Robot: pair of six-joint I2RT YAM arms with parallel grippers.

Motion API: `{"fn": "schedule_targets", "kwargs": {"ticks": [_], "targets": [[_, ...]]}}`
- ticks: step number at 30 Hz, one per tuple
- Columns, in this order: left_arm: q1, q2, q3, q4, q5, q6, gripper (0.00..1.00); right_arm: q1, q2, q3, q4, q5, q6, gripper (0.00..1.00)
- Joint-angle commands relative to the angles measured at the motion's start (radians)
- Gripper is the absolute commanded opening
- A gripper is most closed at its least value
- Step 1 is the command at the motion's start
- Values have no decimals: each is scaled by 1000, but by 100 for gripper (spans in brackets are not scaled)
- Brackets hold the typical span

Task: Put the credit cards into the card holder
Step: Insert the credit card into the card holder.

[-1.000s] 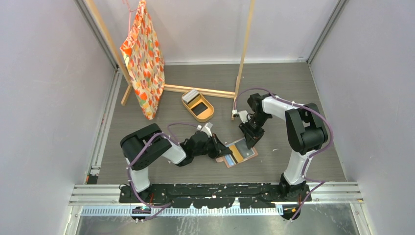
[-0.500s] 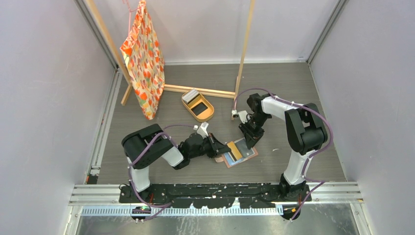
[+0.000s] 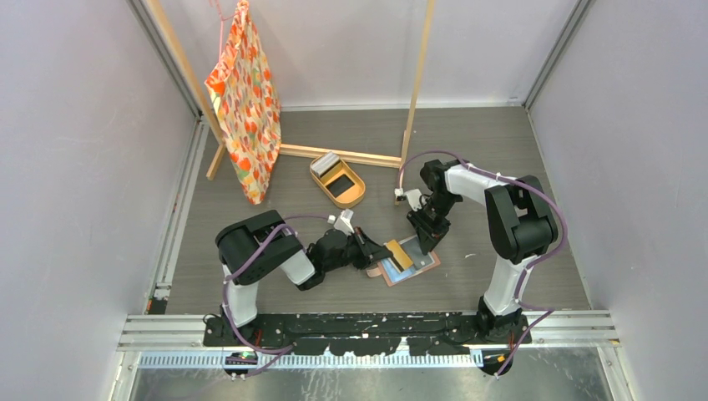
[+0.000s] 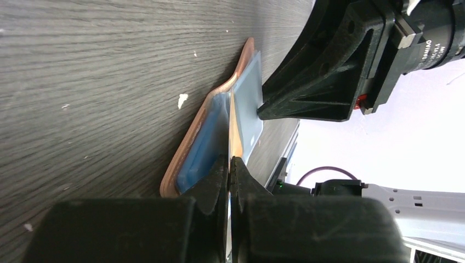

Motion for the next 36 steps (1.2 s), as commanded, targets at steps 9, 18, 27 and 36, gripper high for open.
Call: {"fn": "schedule_targets", "kwargs": {"ticks": [9,18,27,36], "targets": [[-5,-21,34,-82,-43,46,0,10,0,32,-6,3,8,28],[-22,1,62,-86,-40,51,0,11,3,32,-8,-3,9,28],[-40,24,71,-71,-12,29,1,14,3,31,-8,-3,9,28],[-51,76,82,-24,11,-14,1,15,3,32,-8,-4,10,28]]}}
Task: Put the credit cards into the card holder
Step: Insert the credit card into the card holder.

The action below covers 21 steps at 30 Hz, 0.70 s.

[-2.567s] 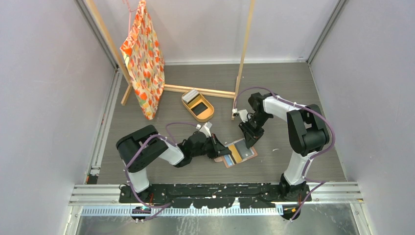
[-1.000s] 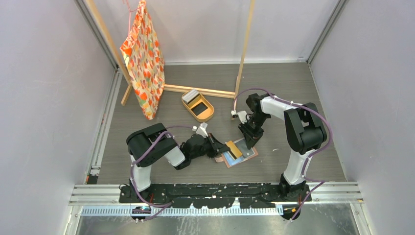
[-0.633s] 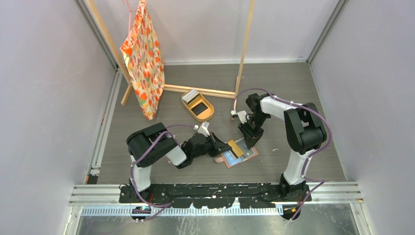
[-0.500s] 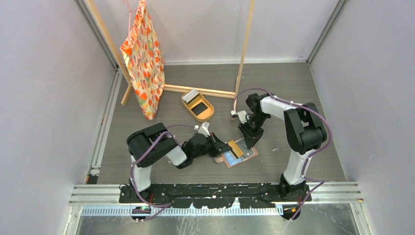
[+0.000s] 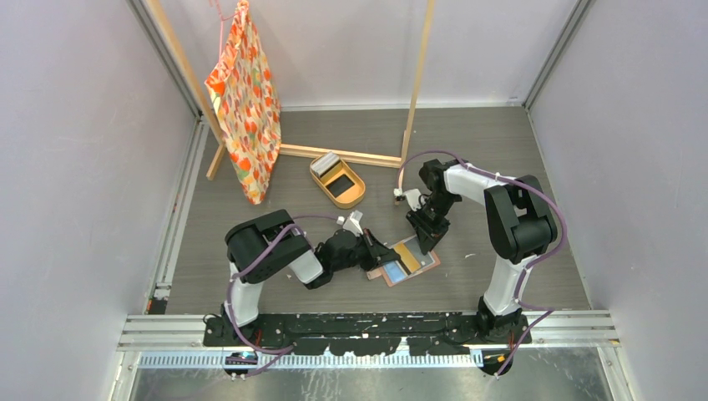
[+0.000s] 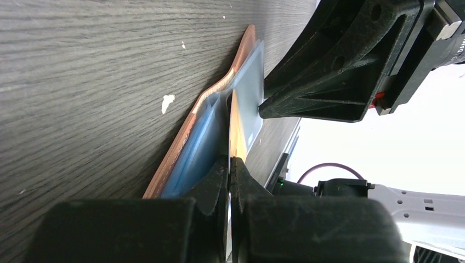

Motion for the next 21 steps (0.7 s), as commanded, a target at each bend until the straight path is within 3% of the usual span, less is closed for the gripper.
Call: {"fn": "schedule_targets", "kwargs": {"ticks": [1,21], "targets": [[-9,26,8,22,3,-12,0,8,0,26,-8,-8,9,28],[-12,61,47,7,21,-41,1,15,0,27,-8,-10,10,28]]}}
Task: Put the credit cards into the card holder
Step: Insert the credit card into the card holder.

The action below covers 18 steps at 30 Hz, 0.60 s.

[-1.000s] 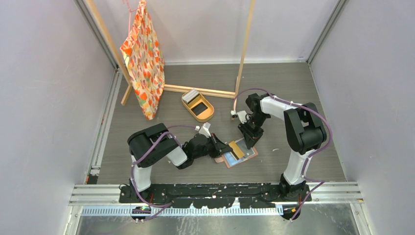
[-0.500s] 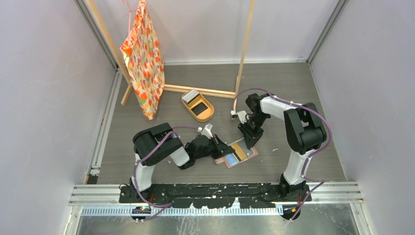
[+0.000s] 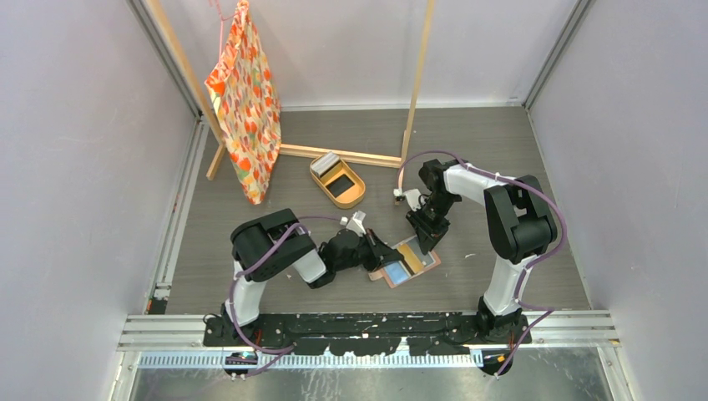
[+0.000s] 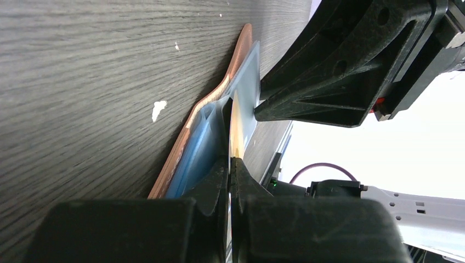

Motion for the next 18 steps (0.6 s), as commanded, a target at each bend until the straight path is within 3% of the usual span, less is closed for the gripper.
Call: {"fn": "schedule_targets", "kwargs": {"ticks": [1,12,15,17,18], "targets": [[-3,24,26,-23,6,9,0,14,-2,27,-8,-12,10,28],[5,44,118,-112,20,40,5,15,-4,29,-9,-11,10,29],[13,23,101,-141,18,56,17,16,-6,29,-9,-11,8,29],[18,-16,80,-184,2,73,39,15,-7,30,-9,-10,8,29],[19,-39,73,-217,-3,89,44,16,-8,30,-9,-10,7,29]]}}
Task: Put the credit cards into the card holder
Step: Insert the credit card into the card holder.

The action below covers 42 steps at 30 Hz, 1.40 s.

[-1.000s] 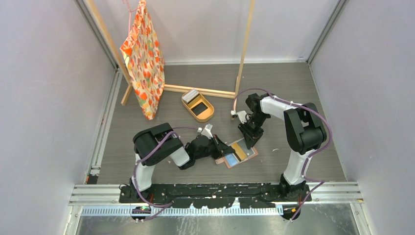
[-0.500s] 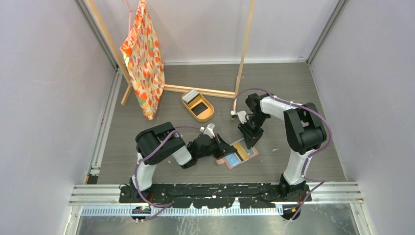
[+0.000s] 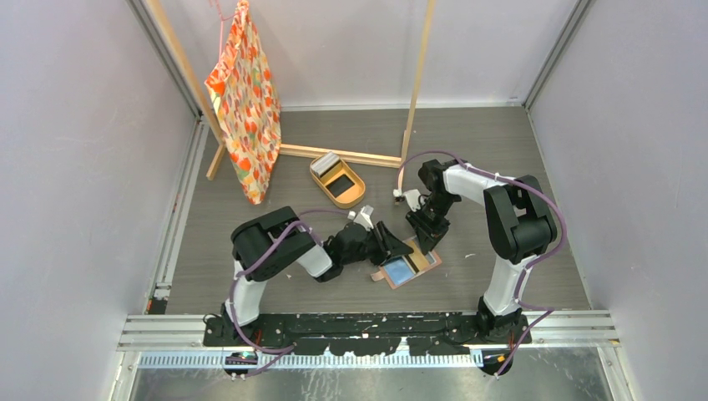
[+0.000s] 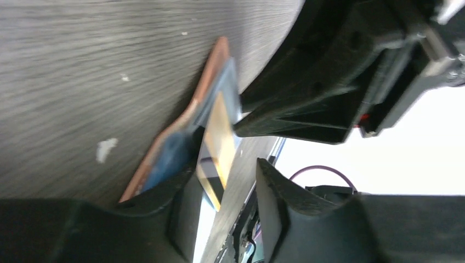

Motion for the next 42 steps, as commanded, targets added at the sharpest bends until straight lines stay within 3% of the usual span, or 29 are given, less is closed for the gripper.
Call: {"fn": "schedule_targets", "kwargs": {"ticks": [1,10,16,21,34,42], "targets": [[11,-84,-28,-168,-38,92,49,11,-8,30,-8,-21,8,29],[13,-208,-17,-383,-57,187,50,10,-11,29,-10,-22,8,30],[12,-239,-14,-431,-58,202,42,11,-11,30,-10,-22,9,30],[5,-217,2,-413,-37,193,38,11,-11,30,-10,-24,8,30],[-2,-109,82,-327,-4,158,15,14,-10,30,-11,-25,8,30],[-2,-66,142,-319,18,148,12,14,-15,32,-14,-30,7,30]]}}
